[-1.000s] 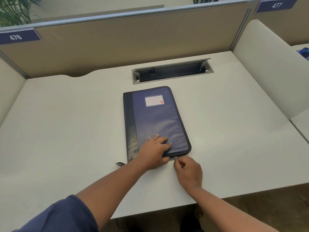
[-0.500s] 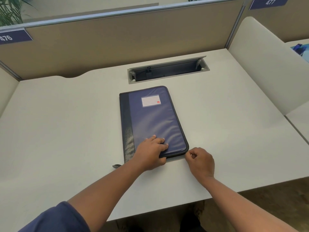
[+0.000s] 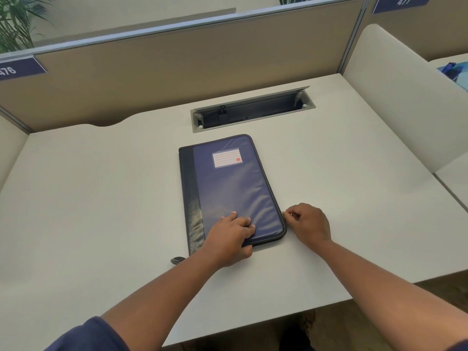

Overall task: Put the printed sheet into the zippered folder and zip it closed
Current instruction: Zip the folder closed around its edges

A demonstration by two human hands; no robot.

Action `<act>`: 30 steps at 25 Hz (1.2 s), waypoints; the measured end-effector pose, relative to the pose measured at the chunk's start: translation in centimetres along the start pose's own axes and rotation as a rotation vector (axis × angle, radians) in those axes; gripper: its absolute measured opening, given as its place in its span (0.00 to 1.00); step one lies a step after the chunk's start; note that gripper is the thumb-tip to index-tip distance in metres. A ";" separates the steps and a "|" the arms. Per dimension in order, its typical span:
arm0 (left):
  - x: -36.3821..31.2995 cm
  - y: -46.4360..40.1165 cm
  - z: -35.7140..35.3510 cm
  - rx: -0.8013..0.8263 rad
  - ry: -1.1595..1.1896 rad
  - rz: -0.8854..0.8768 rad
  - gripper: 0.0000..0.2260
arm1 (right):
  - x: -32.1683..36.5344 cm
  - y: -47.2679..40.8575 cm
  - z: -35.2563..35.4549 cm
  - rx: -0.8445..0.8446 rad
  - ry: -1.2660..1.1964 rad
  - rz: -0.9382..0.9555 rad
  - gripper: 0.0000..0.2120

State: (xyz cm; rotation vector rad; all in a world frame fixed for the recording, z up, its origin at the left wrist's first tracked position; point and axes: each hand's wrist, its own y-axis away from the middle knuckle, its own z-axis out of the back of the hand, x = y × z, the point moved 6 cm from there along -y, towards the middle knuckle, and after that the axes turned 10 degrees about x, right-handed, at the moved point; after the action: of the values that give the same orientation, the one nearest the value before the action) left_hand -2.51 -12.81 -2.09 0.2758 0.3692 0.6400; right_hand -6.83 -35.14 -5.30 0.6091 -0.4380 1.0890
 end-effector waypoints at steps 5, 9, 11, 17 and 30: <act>-0.1 0.1 0.0 -0.025 -0.009 -0.029 0.22 | 1.5 -3.5 0.5 0.005 -0.001 0.013 0.09; 0.3 -0.2 -0.4 0.014 0.017 -0.008 0.23 | 2.3 -5.9 0.4 0.012 0.012 0.001 0.11; 0.4 -0.3 -0.4 0.009 0.002 -0.011 0.22 | 2.4 -6.7 0.3 0.010 0.003 -0.014 0.12; 1.1 -1.4 0.9 0.050 -0.065 -0.042 0.24 | 1.9 -6.2 0.5 0.004 -0.235 -0.142 0.06; 1.6 -16.6 8.7 0.117 0.267 0.087 0.16 | 0.8 -4.1 -0.8 0.244 -0.396 -0.188 0.10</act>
State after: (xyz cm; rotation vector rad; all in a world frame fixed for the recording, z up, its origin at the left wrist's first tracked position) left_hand 11.09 -25.79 -0.63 0.3200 0.6554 0.7444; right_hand -2.74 -35.39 -6.36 1.0701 -0.5799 0.8465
